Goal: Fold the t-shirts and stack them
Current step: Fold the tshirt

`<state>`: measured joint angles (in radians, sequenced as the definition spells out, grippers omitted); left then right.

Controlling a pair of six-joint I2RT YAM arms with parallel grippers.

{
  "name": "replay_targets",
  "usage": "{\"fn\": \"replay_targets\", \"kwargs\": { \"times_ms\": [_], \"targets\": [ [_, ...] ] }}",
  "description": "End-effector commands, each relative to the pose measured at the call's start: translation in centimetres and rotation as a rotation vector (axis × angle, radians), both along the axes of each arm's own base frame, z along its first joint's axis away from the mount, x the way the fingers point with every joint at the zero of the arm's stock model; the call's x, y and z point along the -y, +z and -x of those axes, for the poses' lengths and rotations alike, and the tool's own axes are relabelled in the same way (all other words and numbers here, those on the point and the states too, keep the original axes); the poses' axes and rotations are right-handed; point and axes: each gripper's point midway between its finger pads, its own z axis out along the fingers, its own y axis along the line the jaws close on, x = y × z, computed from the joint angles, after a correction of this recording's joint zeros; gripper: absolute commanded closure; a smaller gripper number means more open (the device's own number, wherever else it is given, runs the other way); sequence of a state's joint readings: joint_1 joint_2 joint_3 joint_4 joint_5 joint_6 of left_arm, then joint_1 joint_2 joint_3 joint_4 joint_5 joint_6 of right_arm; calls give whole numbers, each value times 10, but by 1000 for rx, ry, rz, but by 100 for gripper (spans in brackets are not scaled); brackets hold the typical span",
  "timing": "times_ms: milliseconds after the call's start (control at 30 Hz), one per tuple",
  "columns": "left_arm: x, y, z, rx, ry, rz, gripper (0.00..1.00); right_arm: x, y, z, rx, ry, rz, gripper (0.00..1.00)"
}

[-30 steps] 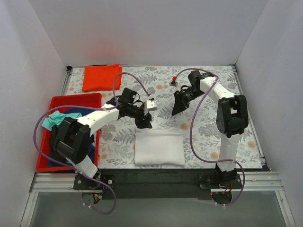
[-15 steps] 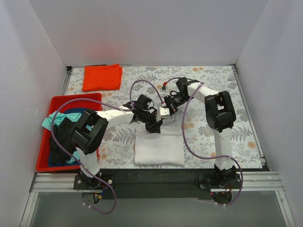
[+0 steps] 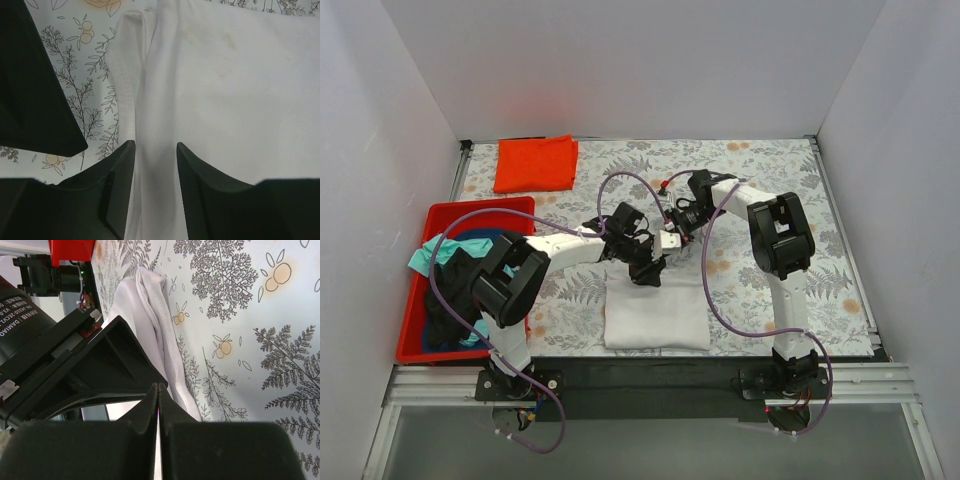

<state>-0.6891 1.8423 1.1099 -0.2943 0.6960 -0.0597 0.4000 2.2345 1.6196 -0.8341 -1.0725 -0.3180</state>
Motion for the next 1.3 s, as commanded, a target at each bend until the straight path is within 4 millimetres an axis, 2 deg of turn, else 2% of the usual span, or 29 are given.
{"fn": "replay_targets", "kwargs": {
  "times_ms": [0,300,467,533,567,633,700,933,1267],
  "targets": [
    [4,8,1,16,-24,16,63,-1,-4,7,-8,15,-9,99],
    [5,14,6,63,-91,23,100,-6,-12,28,-42,57,-16,99],
    [2,23,9,106,-99,28,100,-11,-18,43,-59,91,-11,99],
    [5,36,7,162,-98,57,100,-13,-23,48,-58,108,-3,99],
    [1,32,9,177,-96,43,100,-13,-26,51,-60,117,2,99],
    [3,41,9,236,-101,64,100,-13,-38,55,-46,140,30,99],
    [1,40,7,269,-71,53,100,-11,-50,58,-36,158,61,99],
    [-1,42,0,368,-72,50,100,-5,-74,67,-59,184,90,99],
    [2,58,-18,522,-63,91,100,0,-84,75,-67,204,98,99]
  ]
}}
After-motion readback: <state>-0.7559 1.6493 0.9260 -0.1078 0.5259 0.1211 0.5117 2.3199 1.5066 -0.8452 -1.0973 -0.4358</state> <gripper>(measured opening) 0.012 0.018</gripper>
